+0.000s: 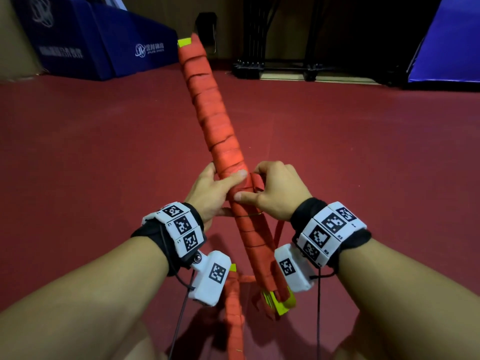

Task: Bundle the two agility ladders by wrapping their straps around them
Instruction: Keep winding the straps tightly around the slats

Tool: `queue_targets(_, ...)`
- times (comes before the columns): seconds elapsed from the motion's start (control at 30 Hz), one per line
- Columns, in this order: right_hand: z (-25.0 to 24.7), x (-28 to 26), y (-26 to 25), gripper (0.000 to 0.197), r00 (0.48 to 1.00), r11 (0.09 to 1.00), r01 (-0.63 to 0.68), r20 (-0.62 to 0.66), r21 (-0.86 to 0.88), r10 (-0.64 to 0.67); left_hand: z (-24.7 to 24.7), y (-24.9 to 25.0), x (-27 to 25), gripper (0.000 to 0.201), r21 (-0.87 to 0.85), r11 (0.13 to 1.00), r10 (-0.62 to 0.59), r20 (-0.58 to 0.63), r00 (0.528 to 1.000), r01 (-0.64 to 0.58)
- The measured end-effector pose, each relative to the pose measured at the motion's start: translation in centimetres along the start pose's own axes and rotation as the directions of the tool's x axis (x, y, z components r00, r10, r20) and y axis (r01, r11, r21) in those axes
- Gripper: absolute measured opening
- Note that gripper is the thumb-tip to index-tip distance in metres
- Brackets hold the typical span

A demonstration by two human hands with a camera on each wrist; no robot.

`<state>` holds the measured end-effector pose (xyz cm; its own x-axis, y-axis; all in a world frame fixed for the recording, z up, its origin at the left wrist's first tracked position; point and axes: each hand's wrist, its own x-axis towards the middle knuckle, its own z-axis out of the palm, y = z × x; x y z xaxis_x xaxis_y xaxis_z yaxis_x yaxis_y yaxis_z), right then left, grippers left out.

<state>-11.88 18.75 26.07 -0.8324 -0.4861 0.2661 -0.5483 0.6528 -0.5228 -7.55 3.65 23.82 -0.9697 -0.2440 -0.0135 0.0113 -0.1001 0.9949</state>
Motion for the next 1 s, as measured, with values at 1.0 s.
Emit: queue_targets(1.0, 0.2, -0.4, -0.1, 0.048, 0.999, 0.997, 0.008, 0.051, -0.077, -0.005, -0.7, -0.3, 0.3, 0.026, 0.055, 0.996, 0.074, -0.012, 0.997, -0.074)
